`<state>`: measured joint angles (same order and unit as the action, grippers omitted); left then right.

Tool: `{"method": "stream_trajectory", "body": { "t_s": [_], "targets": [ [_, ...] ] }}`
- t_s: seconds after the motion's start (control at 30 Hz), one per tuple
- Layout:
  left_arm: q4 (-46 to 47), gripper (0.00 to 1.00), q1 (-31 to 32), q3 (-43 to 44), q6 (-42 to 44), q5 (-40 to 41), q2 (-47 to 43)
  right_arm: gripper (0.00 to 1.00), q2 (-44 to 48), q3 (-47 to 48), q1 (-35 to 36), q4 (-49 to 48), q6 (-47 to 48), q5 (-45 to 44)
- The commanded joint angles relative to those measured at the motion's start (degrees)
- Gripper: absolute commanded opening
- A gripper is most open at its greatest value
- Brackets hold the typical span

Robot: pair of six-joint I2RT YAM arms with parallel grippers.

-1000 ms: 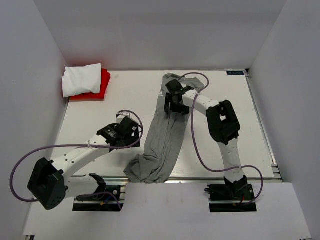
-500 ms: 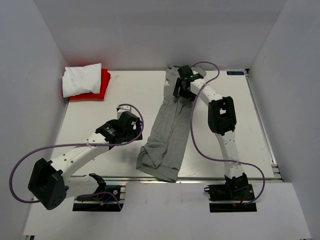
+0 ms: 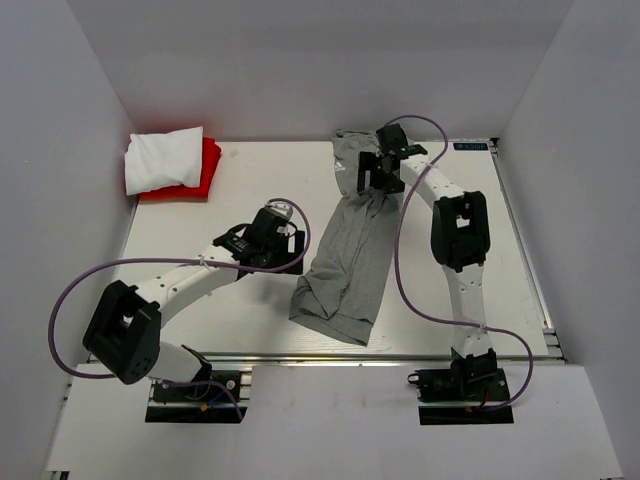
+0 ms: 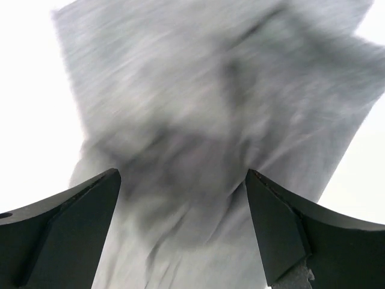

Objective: Fold and stack the t-shirts
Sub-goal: Rotate the tshirt 90 degrees

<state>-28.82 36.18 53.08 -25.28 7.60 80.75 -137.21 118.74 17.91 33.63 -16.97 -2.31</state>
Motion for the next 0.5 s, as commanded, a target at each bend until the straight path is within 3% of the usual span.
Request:
{"method": "stream_trajectory", "body": {
  "t_s": [0.0, 0.17, 0.23, 0.33, 0.47],
  "targets": [
    [4.19, 1.00, 0.81, -2.97, 3.04, -7.24, -3.49, 0.90, 14.46, -3.94, 2.74, -3.83, 6.50, 6.08],
    [7.89, 0.99, 0.82, -11.06, 3.04, -13.29, -7.44, 0.90, 30.47, -27.57, 5.02, -10.06, 3.12, 7.66],
    [8.95, 0.92, 1.35, -13.16, 3.04, -14.45, -7.45, 0.90, 34.44, -40.19, 5.29, -12.18, 1.16, 8.98],
    [10.36, 0.84, 1.35, -14.41, 3.04, -16.90, -6.92, 0.90, 49.34, -56.70, 5.55, -12.97, -6.30, 11.61],
    [12.81, 0.78, 1.35, -16.42, 3.57, -20.86, -6.39, 0.90, 60.25, -67.03, 5.82, -10.26, -9.56, 12.76]
  ]
}}
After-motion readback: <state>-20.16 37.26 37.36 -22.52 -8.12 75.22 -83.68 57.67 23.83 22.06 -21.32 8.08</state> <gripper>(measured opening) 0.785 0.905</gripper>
